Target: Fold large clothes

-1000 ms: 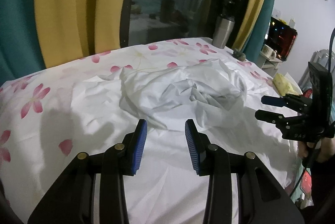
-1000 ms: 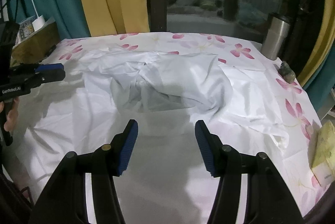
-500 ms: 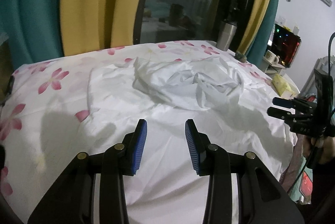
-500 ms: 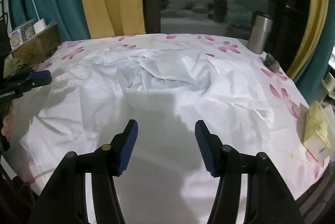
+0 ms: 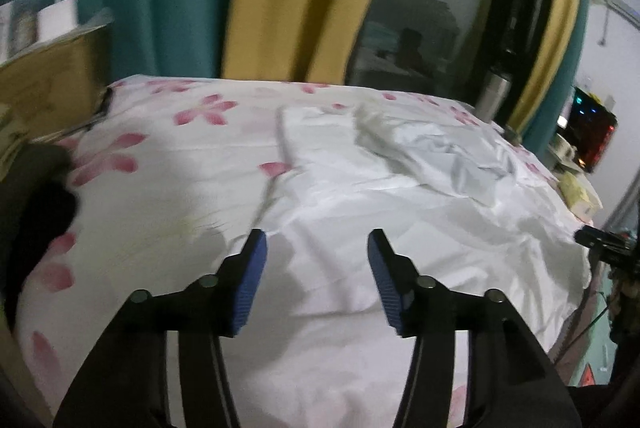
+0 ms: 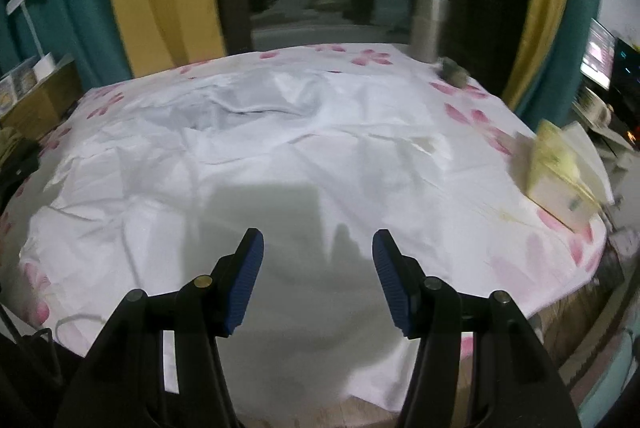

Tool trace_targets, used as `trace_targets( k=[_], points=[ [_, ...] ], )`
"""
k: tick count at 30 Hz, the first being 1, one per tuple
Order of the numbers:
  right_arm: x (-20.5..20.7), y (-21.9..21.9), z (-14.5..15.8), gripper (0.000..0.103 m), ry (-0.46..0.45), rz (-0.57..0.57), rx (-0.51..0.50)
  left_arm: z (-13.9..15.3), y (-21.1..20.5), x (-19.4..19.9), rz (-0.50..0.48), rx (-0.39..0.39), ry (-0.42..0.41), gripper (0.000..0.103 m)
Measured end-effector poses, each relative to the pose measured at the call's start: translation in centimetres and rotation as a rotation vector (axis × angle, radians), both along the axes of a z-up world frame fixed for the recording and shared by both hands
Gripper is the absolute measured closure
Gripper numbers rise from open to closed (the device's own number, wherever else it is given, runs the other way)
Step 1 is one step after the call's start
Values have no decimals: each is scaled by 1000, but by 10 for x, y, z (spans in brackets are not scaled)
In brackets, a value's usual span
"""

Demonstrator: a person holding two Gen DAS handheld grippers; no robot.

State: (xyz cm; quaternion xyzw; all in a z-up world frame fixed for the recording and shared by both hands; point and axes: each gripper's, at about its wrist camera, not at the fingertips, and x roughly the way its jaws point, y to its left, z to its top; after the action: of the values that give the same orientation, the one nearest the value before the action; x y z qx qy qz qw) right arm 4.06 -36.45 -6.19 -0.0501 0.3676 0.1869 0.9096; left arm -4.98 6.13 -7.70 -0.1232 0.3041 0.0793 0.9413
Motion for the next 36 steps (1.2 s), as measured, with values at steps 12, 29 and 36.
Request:
trace_targets(
  k=[12,29,36],
  points=[
    [4,-61,-17,46,43,-160,-10,-20,24,-15,67,40,93,39],
    [-6,-64,-36,46,100,-95,5,-41,19,-20,-23,71,219,38],
    [-23,-38,-36,73,72,-4,-58,-41,1,-22,-84,131,233,63]
  ],
)
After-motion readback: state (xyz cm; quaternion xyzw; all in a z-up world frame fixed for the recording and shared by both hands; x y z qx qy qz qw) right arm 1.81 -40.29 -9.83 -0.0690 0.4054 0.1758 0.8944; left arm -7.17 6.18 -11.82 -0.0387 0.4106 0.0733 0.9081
